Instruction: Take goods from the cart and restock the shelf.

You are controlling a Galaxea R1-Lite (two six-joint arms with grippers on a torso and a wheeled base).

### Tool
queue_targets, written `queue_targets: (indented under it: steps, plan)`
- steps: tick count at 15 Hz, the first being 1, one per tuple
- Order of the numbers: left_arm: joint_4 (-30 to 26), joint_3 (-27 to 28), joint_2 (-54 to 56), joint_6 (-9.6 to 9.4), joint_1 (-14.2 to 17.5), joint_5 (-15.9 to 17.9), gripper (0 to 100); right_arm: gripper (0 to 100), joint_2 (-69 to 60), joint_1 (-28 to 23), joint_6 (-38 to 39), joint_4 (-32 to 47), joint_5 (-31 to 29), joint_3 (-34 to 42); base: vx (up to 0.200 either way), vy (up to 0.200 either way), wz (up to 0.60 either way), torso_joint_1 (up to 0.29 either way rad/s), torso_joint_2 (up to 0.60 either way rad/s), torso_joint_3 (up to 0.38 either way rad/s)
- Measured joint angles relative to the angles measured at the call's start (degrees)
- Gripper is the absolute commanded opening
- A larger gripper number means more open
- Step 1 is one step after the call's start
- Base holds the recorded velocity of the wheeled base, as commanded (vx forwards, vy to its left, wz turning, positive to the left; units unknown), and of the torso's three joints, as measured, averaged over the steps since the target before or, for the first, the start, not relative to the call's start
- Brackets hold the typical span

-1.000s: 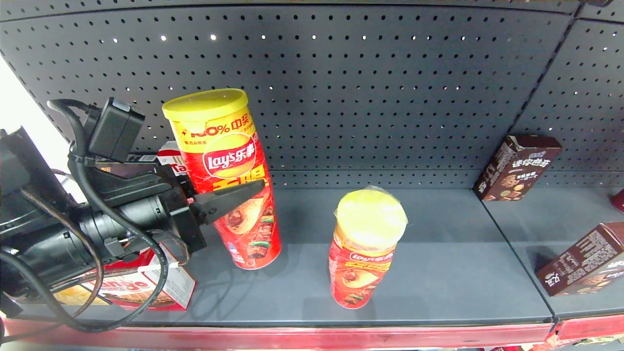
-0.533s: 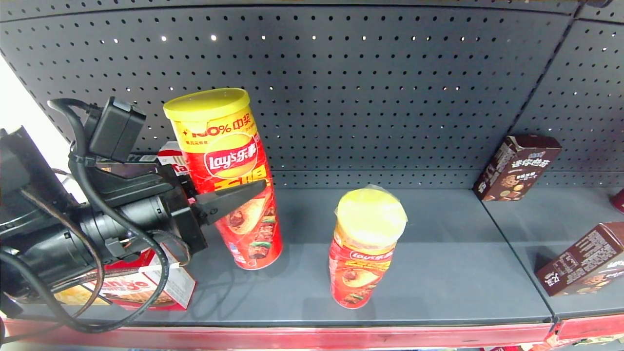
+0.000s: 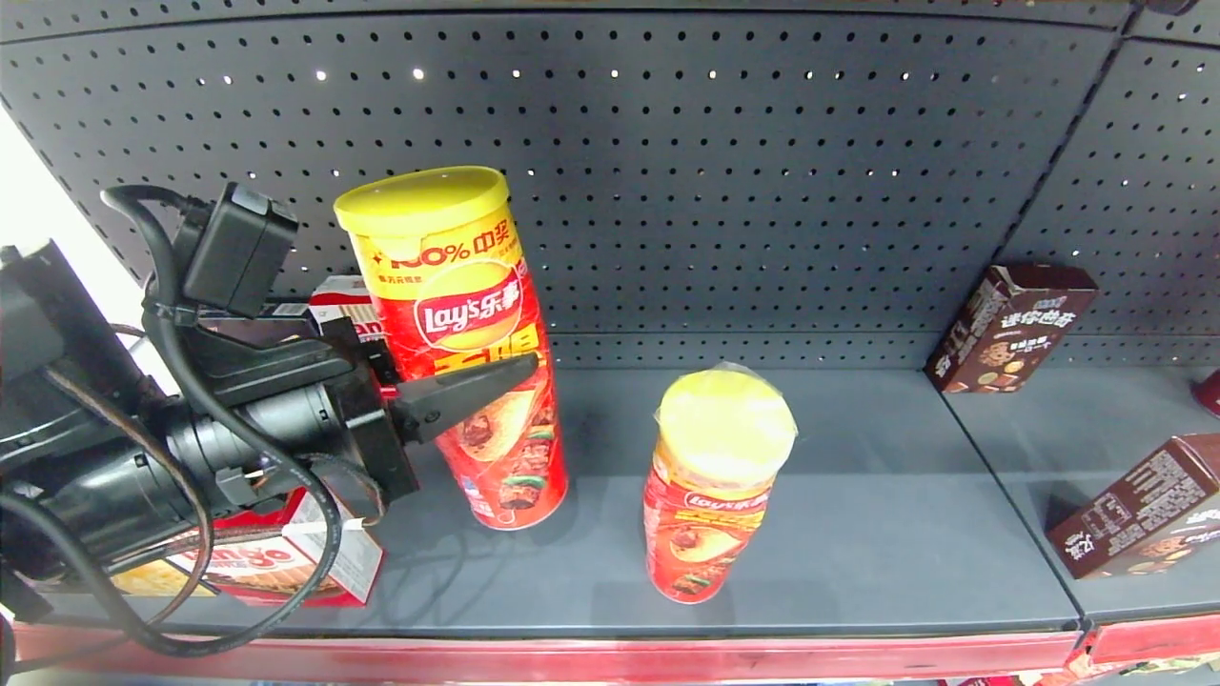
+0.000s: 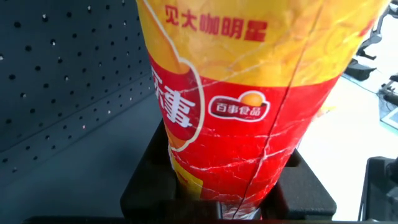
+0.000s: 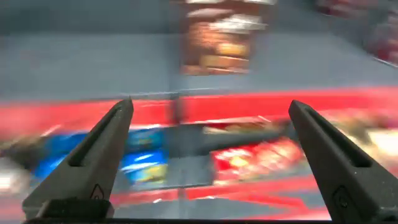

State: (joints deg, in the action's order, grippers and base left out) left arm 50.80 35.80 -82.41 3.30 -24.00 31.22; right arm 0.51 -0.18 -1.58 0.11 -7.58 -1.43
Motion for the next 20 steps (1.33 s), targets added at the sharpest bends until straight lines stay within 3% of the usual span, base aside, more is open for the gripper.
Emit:
queue_targets:
  steps: [1, 2, 4, 7, 16, 20]
  plan:
    - [0.0, 0.1, 0.0, 0.00, -0.2, 0.0, 0, 100, -0.2, 0.1, 0.6, -0.2, -2.0, 0.0, 0.000, 0.000, 0.00, 0.000, 0.00, 0.000]
    - [-0.2, 0.1, 0.0, 0.04, -0.3, 0.0, 0, 100, -0.4, 0.2, 0.4, -0.4, 0.8, 0.0, 0.000, 0.000, 0.00, 0.000, 0.00, 0.000]
    - [-0.4, -0.2, 0.0, 0.06, -0.4, 0.0, 0, 100, -0.6, 0.2, -1.4, -1.3, 11.6, 0.6, 0.000, 0.000, 0.00, 0.000, 0.00, 0.000]
    - [-0.8, 0.3, 0.0, 0.04, -0.6, 0.0, 0, 100, -0.6, 0.2, 1.3, -0.1, 7.8, 1.2, 0.000, 0.000, 0.00, 0.000, 0.00, 0.000]
    - [-1.2, 5.1, -2.8, 0.15, -1.4, 0.7, 0, 100, -0.6, 0.2, 1.6, 0.0, 7.6, 1.4, 0.000, 0.000, 0.00, 0.000, 0.00, 0.000]
    - [-1.1, 12.6, -8.5, -0.66, -1.3, 1.5, 0, 100, -0.6, 0.2, 1.6, 0.0, 7.6, 1.4, 0.000, 0.000, 0.00, 0.000, 0.00, 0.000]
